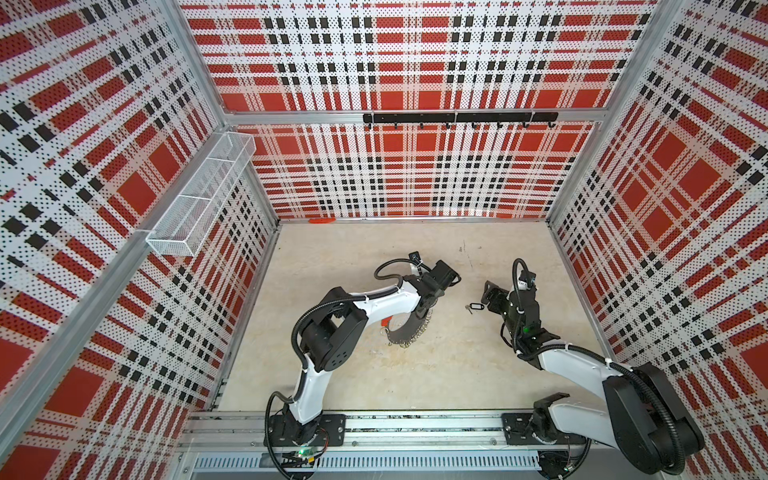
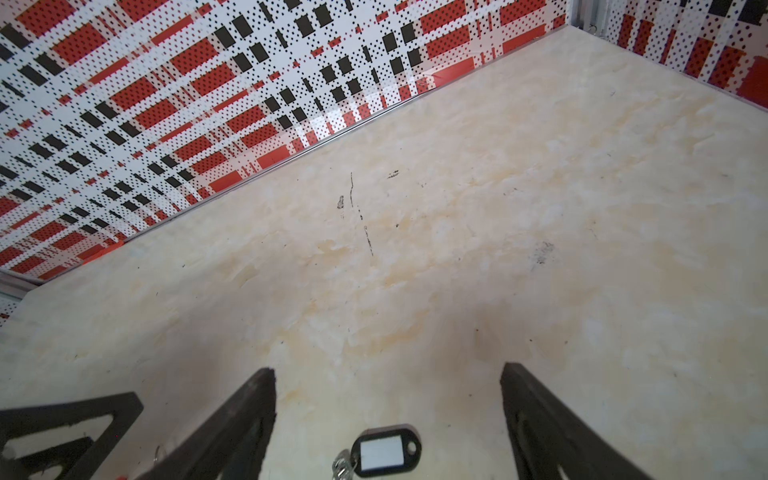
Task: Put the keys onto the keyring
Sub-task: 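Lower the left gripper onto the keyring's metal rim and close it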
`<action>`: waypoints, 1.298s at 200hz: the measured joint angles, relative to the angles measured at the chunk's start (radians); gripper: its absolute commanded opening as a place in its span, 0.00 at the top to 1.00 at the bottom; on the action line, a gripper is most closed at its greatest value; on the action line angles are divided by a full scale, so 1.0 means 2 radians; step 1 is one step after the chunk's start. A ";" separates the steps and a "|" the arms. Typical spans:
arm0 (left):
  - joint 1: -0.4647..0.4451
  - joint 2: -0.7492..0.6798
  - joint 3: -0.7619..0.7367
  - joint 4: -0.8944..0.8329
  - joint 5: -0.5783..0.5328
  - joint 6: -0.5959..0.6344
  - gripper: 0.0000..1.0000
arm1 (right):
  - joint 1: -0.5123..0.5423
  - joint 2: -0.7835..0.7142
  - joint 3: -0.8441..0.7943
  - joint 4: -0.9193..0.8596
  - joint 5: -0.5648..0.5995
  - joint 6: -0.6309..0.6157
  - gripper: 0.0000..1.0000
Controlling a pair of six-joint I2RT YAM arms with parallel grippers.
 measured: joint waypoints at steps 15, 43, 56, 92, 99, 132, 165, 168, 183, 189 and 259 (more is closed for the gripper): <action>0.002 0.011 0.023 -0.031 0.002 0.000 0.35 | 0.007 0.004 0.006 -0.003 0.009 -0.005 0.13; 0.008 0.018 0.038 -0.070 0.004 -0.012 0.36 | 0.011 0.003 0.010 -0.006 0.028 -0.010 0.14; 0.012 0.021 0.038 -0.084 0.013 -0.025 0.39 | 0.011 0.002 0.009 -0.006 0.036 -0.011 0.15; 0.033 0.051 0.049 -0.116 0.044 -0.063 0.48 | 0.011 0.002 0.009 -0.006 0.052 -0.012 0.15; 0.037 0.056 0.050 -0.120 0.044 -0.070 0.47 | 0.011 0.002 0.009 -0.006 0.053 -0.012 0.15; 0.039 0.059 0.060 -0.138 0.044 -0.094 0.45 | 0.012 0.002 0.009 -0.006 0.055 -0.011 0.15; 0.036 0.059 0.073 -0.139 0.045 -0.101 0.43 | 0.018 0.002 0.009 -0.006 0.059 -0.012 0.15; 0.036 0.059 0.073 -0.139 0.045 -0.101 0.43 | 0.018 0.002 0.009 -0.006 0.059 -0.012 0.15; 0.036 0.060 0.073 -0.140 0.044 -0.103 0.42 | 0.020 0.002 0.009 -0.006 0.060 -0.012 0.15; 0.035 0.060 0.073 -0.142 0.044 -0.103 0.42 | 0.020 0.002 0.009 -0.006 0.061 -0.013 0.15; 0.014 0.092 0.120 -0.184 0.012 -0.110 0.46 | 0.021 0.002 0.009 -0.006 0.068 -0.026 0.16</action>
